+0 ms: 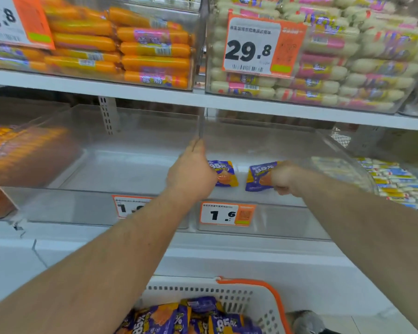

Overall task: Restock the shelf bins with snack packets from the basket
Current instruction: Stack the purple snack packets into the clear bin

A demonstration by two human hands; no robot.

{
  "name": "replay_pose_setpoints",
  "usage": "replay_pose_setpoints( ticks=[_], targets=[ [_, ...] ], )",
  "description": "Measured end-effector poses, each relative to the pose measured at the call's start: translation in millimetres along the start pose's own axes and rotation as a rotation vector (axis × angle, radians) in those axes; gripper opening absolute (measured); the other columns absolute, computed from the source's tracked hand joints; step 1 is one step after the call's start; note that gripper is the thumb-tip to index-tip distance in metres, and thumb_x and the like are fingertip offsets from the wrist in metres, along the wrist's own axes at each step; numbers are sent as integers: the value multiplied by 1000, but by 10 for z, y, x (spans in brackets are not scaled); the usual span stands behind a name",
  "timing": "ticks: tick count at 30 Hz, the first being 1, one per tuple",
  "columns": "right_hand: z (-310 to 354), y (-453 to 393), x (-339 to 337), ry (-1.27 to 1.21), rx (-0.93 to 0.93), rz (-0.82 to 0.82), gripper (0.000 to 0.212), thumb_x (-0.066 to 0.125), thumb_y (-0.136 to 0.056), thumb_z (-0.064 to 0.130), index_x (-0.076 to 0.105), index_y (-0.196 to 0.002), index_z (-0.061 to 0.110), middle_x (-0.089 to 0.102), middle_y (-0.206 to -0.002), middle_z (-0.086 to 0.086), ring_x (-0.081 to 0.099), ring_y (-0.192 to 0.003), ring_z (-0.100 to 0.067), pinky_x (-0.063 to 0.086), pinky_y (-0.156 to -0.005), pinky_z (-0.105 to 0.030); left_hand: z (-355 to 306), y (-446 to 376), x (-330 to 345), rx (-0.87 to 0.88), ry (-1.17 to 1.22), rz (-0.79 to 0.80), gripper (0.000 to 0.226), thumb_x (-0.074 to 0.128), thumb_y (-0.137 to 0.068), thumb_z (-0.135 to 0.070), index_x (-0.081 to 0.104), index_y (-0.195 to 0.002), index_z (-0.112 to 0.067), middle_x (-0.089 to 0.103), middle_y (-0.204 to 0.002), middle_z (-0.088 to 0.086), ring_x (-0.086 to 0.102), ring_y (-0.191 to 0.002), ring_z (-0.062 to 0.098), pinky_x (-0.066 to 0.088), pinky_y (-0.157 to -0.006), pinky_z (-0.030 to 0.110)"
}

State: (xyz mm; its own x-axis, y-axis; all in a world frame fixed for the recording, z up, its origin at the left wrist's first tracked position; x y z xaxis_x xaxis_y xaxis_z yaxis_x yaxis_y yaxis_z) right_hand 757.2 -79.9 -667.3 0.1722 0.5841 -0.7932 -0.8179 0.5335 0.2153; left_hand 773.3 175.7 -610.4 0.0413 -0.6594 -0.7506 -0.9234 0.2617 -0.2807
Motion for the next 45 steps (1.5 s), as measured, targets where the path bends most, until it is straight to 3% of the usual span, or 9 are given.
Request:
replay_pose_setpoints(
  ticks=[4,7,10,14,19,23,38,42,45],
  targets=[
    [249,44,120,688,-124,56,27,41,-99,20,59,-112,5,58,-109,-12,56,-100,-29,38,-75,-25,8,-19,9,30,50,-24,66,53,-87,-9,32,-149,-18,21,-160,-9,36,-138,20,37,-109,39],
    [273,134,307,825,-163,233,39,39,-100,20,51,-135,7,54,-130,-10,52,-109,-26,41,-73,-24,18,-31,7,45,59,-40,62,56,-85,-11,39,-144,-18,25,-158,-10,42,-134,23,39,-106,39],
    [228,132,409,877,-159,284,45,38,-101,22,40,-145,8,46,-143,-13,51,-109,-24,42,-86,-27,37,-36,25,41,78,-41,60,56,-83,-12,42,-141,-19,27,-157,-11,45,-131,24,41,-105,41],
    [320,97,450,888,-220,298,51,39,-101,21,31,-151,13,40,-149,-13,43,-131,-28,38,-100,-29,40,-17,22,35,94,-35,60,57,-83,-12,42,-141,-20,26,-157,-11,46,-130,24,41,-104,40],
    [327,44,531,869,-260,309,52,45,-97,20,34,-148,15,42,-147,-11,46,-121,-26,38,-93,-29,24,-7,-14,30,105,-39,60,57,-82,-13,43,-140,-21,27,-157,-12,47,-129,22,41,-104,36],
    [293,32,525,788,-269,297,62,47,-97,19,23,-154,27,25,-159,-4,30,-141,-25,30,-108,-29,16,10,-17,29,110,-38,56,56,-83,-12,44,-137,-21,31,-155,-12,52,-122,26,44,-99,37],
    [276,47,532,704,-223,299,63,46,-97,14,22,-154,27,25,-158,-4,30,-141,-25,31,-109,-32,-1,20,-47,42,103,-42,54,57,-88,-15,42,-139,-20,31,-155,-9,48,-126,23,46,-98,38],
    [401,166,364,648,-262,195,50,46,-96,12,41,-146,15,44,-146,-10,46,-127,-27,41,-94,-27,-3,14,-20,42,104,-20,60,58,-88,-16,39,-144,-19,26,-158,-7,44,-132,22,42,-104,37],
    [522,383,115,461,-294,-53,37,55,-89,13,61,-126,7,60,-128,-15,55,-116,-33,48,-91,-32,-17,38,-58,31,95,-27,61,60,-89,-20,36,-145,-15,24,-159,-2,42,-133,24,41,-106,39]
  ],
)
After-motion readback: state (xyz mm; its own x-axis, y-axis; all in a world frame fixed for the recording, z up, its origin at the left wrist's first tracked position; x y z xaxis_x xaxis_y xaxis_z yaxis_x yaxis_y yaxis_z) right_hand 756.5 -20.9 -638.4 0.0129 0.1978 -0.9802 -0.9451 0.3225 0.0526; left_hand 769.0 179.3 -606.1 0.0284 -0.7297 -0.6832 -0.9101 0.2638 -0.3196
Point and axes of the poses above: each hand's wrist, its own y-axis away from the middle knuckle, its own x-axis out of the palm, z = x × y, the point moved 8 cm from there along -y, towards the middle knuckle
